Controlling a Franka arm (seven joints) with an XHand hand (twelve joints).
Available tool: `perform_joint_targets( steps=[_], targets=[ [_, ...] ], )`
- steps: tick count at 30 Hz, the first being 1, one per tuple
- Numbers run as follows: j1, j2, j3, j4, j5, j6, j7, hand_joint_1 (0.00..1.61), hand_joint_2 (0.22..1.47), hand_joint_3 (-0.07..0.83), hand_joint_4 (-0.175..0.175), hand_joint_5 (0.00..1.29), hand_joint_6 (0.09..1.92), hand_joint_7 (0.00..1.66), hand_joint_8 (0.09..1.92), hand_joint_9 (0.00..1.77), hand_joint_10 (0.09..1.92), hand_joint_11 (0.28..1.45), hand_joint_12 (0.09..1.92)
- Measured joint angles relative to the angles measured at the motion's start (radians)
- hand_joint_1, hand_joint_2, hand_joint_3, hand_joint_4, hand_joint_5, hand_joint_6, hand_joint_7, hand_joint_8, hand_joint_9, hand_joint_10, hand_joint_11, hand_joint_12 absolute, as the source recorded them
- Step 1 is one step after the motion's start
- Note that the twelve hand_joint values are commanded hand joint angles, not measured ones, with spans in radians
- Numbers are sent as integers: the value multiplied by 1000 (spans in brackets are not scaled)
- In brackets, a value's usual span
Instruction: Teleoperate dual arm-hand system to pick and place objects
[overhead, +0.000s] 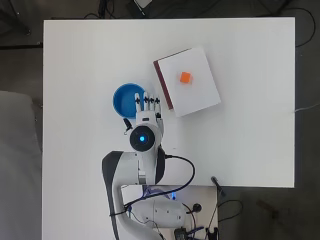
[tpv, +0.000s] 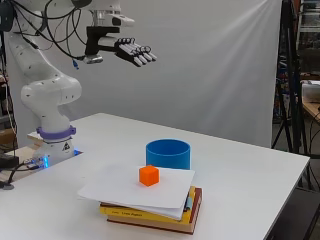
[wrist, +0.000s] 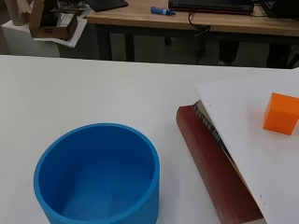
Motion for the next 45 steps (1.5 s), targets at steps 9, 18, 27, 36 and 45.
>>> perform_joint_targets(
  steps=[9,18,27,36,45],
  targets=[
    [-15,-53,-18,-81,-3,122,61,211,1100,0,110,327,87,434,87,536,87,489,87],
    [-34,47,-130,-139,6,368,68,239,1072,-7,84,135,87,255,87,448,87,487,87],
    [-46,536,-182,143,11,378,56,207,1049,-6,82,162,87,258,87,435,87,479,87],
    [-39,786,-266,263,87,568,-69,307,1091,-1,54,243,87,386,87,571,87,581,87],
    [-64,869,-279,263,121,538,-149,317,1092,4,91,374,87,449,87,601,87,577,87]
  ],
)
